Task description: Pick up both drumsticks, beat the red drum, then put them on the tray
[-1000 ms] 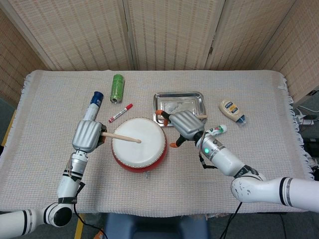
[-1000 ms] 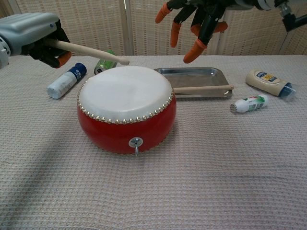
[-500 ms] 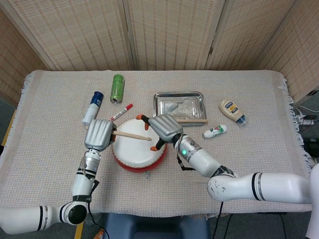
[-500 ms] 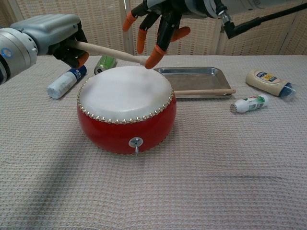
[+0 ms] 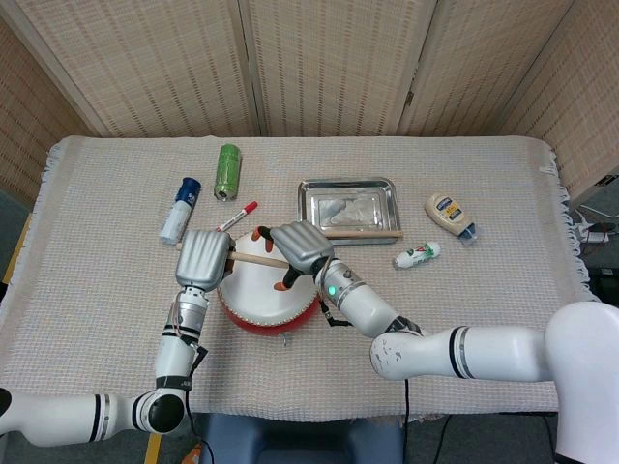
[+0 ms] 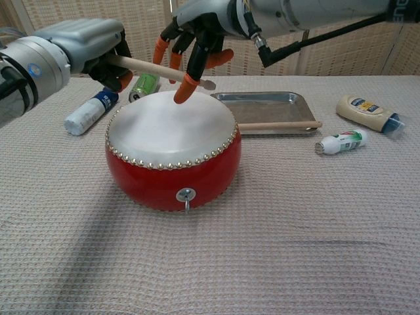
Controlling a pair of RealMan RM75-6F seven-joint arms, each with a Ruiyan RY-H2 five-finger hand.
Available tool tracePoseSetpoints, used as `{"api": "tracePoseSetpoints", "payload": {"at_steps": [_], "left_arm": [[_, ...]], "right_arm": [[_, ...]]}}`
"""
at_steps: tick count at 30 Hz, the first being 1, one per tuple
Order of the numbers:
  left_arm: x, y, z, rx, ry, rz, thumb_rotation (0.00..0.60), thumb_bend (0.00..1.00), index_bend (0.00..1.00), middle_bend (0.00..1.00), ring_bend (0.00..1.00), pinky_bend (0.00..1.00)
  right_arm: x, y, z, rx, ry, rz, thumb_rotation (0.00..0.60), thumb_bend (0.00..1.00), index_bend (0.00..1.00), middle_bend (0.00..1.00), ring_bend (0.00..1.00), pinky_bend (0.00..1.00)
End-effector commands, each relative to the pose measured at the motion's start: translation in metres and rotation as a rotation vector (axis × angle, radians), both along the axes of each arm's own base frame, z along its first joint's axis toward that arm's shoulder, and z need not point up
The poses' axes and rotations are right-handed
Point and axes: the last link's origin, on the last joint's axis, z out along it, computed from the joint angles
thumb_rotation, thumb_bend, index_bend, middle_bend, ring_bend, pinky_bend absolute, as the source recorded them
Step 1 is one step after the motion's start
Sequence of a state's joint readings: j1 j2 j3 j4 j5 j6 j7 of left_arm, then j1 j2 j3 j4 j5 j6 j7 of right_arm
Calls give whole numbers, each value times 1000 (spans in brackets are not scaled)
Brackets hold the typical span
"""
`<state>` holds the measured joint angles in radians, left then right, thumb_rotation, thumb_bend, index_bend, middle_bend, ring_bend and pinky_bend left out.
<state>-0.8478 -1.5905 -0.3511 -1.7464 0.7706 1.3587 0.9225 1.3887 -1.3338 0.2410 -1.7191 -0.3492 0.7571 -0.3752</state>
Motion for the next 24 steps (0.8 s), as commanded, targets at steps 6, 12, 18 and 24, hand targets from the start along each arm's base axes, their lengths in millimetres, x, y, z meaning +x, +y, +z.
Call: {"api": "tracePoseSetpoints", "payload": {"at_steps": [6,12,18,24], "left_arm": [[5,1,-1,16,16,-3,600,564,907,1000,1000,1000],[9,-1,-1,20,15,-13,600,565,908,1000,1000,1000],[13,-2,-5,20,24,-22,600,563,907,1000,1000,1000],[14,-3,-8,34,49,-34,600,564,907,1000,1000,1000]], "right_arm": [[6,3,-5,-1,20,6,600,107,388,386,875,982],[8,3,-7,1,27,2,600,145,428,414,883,990],[10,2,-10,4,23,-6,600,186,453,448,886,995],[12,1,-13,-5,13,-15,600,249,619,591,933,1000]]}}
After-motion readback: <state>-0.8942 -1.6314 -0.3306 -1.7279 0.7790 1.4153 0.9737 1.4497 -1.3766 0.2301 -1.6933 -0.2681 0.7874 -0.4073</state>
